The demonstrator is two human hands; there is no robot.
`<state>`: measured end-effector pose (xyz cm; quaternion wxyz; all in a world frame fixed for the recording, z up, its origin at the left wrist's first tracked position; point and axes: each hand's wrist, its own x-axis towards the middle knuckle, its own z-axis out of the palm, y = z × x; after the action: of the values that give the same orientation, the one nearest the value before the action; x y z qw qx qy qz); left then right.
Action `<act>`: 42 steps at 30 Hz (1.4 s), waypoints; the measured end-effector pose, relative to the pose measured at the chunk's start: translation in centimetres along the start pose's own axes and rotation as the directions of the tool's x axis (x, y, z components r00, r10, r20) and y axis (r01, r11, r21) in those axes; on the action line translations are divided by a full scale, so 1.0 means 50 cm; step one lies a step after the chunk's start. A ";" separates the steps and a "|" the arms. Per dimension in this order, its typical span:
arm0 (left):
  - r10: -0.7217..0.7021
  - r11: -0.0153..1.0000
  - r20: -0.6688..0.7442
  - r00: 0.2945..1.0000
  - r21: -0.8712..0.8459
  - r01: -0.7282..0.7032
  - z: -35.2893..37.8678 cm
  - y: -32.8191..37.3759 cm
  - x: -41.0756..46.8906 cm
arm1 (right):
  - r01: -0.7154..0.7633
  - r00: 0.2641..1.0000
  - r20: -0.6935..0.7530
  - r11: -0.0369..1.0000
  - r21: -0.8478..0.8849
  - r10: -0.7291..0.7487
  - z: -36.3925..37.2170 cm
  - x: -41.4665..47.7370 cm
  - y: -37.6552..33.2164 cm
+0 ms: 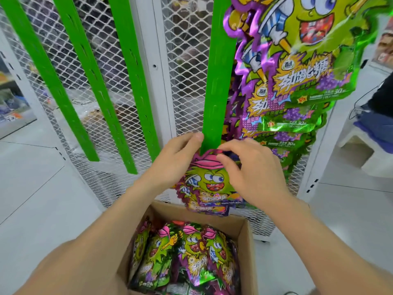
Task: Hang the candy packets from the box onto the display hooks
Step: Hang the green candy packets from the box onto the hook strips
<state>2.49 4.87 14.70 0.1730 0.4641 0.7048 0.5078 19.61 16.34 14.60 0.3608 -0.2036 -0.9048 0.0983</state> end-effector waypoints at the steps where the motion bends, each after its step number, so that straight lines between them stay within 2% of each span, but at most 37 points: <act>1: -0.004 1.000 0.016 1.000 -0.010 0.004 -0.005 0.002 -0.005 | 0.012 0.999 -0.053 1.000 0.019 -0.011 0.004 0.000 -0.009; 7: -0.039 0.998 0.089 0.995 0.061 0.034 -0.036 0.013 -0.020 | 0.080 0.970 -0.232 0.997 0.022 -0.073 0.024 0.008 -0.041; 10: -0.015 0.996 0.081 0.997 0.094 0.007 -0.036 0.014 -0.023 | 0.124 0.953 -0.278 0.992 -0.005 -0.120 0.024 0.013 -0.047; 14: -0.009 0.993 0.075 0.997 0.121 0.000 -0.028 0.015 -0.019 | 0.103 0.946 -0.308 0.995 0.002 -0.098 0.025 0.020 -0.049; 17: 0.017 0.990 0.066 0.998 0.140 -0.026 -0.027 0.011 -0.015 | 0.079 0.962 -0.262 0.997 0.019 -0.072 0.028 0.018 -0.045; 23: -0.025 0.992 0.145 0.989 0.127 0.007 -0.034 -0.004 -0.008 | -0.008 1.000 -0.018 0.990 0.141 0.010 0.038 0.013 -0.019; 28: -0.007 0.983 0.189 0.982 0.179 -0.027 -0.037 -0.004 -0.003 | -0.048 0.999 -0.004 0.974 0.220 0.050 0.022 0.013 -0.011; 35: 0.042 0.963 0.195 0.980 0.253 -0.091 -0.034 0.009 -0.017 | -0.040 0.998 -0.039 0.978 0.203 0.049 0.012 0.005 -0.016; 40: 0.045 0.989 0.204 0.978 0.128 -0.072 -0.046 0.022 -0.035 | -0.052 0.999 0.015 0.985 0.165 0.050 0.000 -0.016 -0.014; 42: 0.062 0.992 0.189 0.980 0.095 -0.081 -0.049 0.017 -0.034 | -0.100 0.992 0.094 0.982 0.162 0.085 -0.007 -0.024 -0.007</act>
<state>2.02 2.13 16.10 0.1958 0.5427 0.6935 0.4316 20.53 15.54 14.22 0.3322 -0.2101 -0.8977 0.1989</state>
